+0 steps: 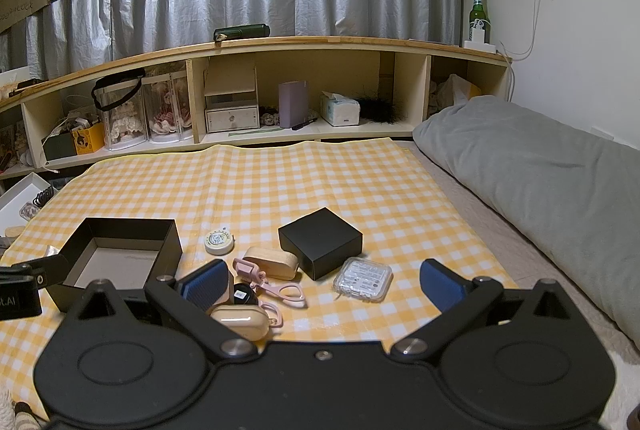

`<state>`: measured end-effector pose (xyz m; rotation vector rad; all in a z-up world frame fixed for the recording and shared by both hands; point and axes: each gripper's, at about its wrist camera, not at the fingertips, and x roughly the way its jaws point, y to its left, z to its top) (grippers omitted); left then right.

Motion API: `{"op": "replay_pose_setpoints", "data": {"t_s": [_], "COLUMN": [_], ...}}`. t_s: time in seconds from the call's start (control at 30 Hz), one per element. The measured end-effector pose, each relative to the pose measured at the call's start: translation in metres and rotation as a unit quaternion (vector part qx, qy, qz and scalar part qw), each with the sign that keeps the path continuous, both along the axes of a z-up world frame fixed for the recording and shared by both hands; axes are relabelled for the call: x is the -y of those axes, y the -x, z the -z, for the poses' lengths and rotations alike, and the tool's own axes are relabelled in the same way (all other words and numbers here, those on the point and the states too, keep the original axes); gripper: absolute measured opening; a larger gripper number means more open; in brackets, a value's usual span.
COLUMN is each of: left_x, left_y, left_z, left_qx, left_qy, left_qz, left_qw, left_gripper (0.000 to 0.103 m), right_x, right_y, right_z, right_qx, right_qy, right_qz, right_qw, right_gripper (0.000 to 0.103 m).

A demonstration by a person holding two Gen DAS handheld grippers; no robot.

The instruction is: Organize rigid objects

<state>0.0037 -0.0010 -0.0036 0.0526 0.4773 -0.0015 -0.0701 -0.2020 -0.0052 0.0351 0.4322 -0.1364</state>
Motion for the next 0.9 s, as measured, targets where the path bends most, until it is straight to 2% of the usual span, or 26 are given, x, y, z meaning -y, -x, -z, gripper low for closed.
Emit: {"op": "replay_pose_setpoints", "data": {"t_s": [0.23,0.4,0.57,0.73,0.9], "left_x": [0.003,0.009,0.006,-0.002,-0.020], "left_y": [0.001,-0.006,-0.023,-0.044,-0.070], "left_z": [0.002,0.007,0.007,0.005,0.006], "left_qx": [-0.002,-0.003,-0.005,-0.001,0.004], "left_qy": [0.000,-0.013,-0.033,-0.057,-0.051], "left_qz": [-0.001,-0.001,-0.012,-0.020,-0.046], "left_qw": [1.0000,0.9999,0.9994,0.9982,0.9976], "left_gripper": [0.103,0.103,0.103,0.103,0.103], "right_x": [0.000,0.005,0.009,0.019,0.035], "right_y": [0.000,-0.007,-0.032,-0.063,-0.097], "right_z": [0.000,-0.001,-0.002,-0.006,-0.008], "right_qx": [-0.001,-0.017,-0.027,-0.033,-0.029], "right_qy": [-0.003,-0.033,-0.046,-0.051,-0.061], "right_qz": [-0.001,-0.007,-0.016,-0.001,0.025], "right_qw": [1.000,0.999,0.998,0.998,0.997], "right_gripper": [0.103,0.103,0.103,0.103,0.103]}}
